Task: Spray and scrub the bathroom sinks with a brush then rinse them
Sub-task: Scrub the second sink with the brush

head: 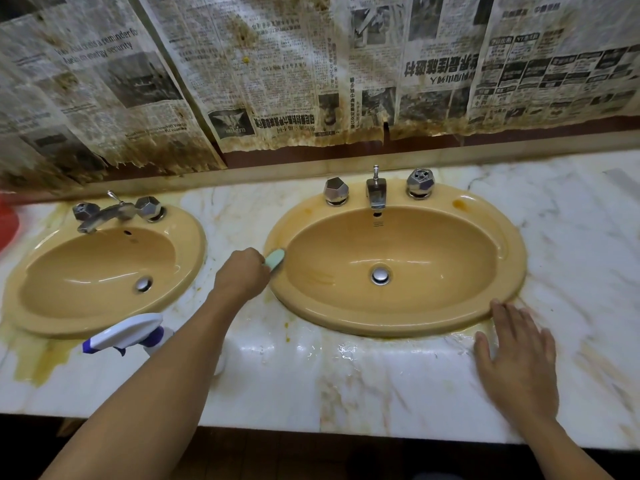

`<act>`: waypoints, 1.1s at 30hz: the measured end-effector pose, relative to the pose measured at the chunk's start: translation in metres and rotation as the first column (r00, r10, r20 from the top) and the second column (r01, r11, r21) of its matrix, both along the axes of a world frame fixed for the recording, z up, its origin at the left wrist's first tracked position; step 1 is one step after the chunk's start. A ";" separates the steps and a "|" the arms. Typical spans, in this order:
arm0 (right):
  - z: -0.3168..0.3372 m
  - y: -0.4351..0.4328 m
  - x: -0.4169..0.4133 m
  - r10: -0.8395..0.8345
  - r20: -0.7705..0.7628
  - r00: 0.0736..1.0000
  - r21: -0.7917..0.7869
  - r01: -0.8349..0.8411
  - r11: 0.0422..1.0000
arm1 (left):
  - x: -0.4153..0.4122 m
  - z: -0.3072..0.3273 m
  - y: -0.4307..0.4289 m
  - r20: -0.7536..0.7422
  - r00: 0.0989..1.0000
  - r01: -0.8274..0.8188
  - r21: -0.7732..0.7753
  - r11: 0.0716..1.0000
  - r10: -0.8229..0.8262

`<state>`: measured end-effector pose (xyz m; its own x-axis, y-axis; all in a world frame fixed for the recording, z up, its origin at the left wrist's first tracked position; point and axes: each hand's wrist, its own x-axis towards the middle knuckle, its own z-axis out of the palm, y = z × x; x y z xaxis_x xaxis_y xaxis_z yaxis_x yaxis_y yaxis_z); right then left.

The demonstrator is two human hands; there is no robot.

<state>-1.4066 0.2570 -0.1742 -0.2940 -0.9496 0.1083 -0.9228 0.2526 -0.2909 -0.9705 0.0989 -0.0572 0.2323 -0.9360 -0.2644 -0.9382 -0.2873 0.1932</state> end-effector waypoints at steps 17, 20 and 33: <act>0.001 -0.001 0.000 0.003 -0.018 1.000 -0.012 -0.003 1.000 | -0.004 0.001 -0.044 0.046 0.996 -0.082 0.069 0.994 0.079; 0.002 0.000 0.001 -0.002 -0.020 1.000 -0.007 0.002 1.000 | -0.015 0.008 -0.065 0.008 1.000 0.018 0.000 1.000 -0.018; -0.002 -0.001 0.000 -0.012 -0.058 0.998 -0.013 0.012 1.000 | -0.038 -0.006 -0.109 -0.115 0.993 0.002 -0.113 0.994 -0.015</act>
